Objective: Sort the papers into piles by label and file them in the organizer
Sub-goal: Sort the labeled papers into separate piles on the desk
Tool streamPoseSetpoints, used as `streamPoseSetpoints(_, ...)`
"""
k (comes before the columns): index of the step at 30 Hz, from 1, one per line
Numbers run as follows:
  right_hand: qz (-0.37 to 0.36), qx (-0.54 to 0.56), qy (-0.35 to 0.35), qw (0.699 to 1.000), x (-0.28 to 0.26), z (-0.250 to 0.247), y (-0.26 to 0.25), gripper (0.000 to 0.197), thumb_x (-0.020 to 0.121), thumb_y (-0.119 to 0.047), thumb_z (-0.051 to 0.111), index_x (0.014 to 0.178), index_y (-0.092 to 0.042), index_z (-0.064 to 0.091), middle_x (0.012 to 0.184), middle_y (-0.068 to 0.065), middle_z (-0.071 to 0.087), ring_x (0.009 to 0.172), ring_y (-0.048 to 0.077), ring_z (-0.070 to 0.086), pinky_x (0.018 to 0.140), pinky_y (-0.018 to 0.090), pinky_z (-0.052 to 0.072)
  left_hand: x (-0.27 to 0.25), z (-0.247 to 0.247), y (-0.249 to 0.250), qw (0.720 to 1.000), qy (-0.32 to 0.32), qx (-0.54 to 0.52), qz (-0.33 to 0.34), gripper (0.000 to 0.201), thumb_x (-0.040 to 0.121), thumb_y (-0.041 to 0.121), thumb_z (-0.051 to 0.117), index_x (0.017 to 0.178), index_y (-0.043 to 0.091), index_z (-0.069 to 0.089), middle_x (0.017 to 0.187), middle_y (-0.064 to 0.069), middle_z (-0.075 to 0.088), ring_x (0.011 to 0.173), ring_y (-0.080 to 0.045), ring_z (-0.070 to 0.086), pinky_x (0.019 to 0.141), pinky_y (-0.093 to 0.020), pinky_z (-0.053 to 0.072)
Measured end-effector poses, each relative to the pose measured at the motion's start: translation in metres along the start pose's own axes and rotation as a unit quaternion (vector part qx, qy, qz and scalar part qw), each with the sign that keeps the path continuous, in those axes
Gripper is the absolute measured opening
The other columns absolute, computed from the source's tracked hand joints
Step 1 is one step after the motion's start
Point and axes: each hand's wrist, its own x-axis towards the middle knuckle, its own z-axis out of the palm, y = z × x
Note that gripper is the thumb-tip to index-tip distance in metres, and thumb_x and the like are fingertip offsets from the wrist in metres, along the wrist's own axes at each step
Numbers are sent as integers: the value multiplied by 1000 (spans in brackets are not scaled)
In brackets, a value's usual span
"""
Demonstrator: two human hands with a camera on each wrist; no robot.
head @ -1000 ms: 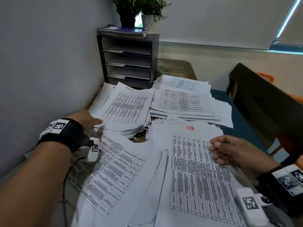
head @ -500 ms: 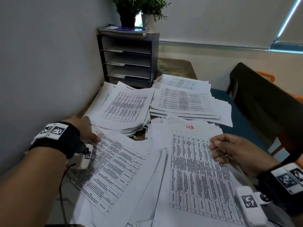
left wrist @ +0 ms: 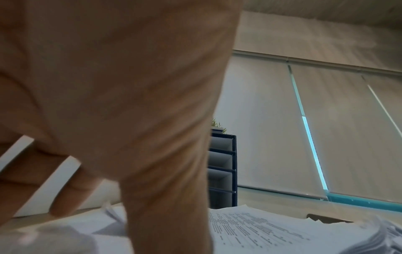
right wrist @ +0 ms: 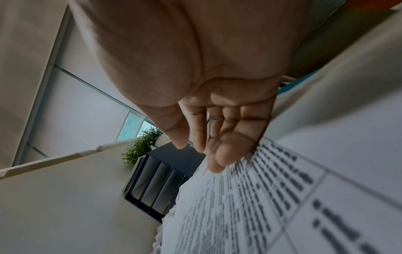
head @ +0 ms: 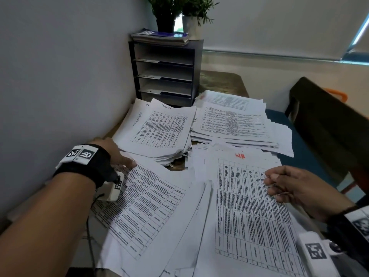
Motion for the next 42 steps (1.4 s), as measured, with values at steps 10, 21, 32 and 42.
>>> streamPoseSetpoints(10, 5, -12, 32, 999, 0, -3, 0, 17, 98, -6, 55, 111, 2, 62, 90, 14, 69, 70, 19, 63, 53, 24, 55, -10, -13, -14, 996, -54, 75, -1, 63, 57, 72, 82, 81, 15, 70, 87, 0, 73, 84, -19, 68, 86, -31, 55)
streamPoseSetpoints(21, 9, -15, 57, 998, 5, -5, 3, 13, 96, -6, 59, 107, -1, 63, 93, 13, 64, 81, 20, 61, 64, 31, 53, -88, -7, 155, 924, 68, -143, 347, 62, 94, 48, 61, 144, 15, 46, 139, -8, 52, 120, -25, 55, 96, -32, 44)
streamPoseSetpoints(32, 10, -24, 52, 998, 2, -1, 3, 13, 96, -8, 59, 107, -3, 64, 94, 12, 65, 84, 21, 60, 67, 31, 51, -74, 18, 235, 938, 13, 26, 346, 54, 88, 50, 60, 127, 14, 55, 130, -10, 47, 125, -37, 49, 98, -48, 48)
streamPoseSetpoints(42, 0, -58, 49, 997, -2, 1, 2, 16, 96, -10, 60, 108, -2, 65, 94, 11, 65, 85, 19, 60, 70, 31, 51, -67, 16, 233, 940, 71, -21, 333, 33, 97, 17, 50, 128, 10, 57, 135, -16, 40, 123, -39, 45, 103, -50, 45)
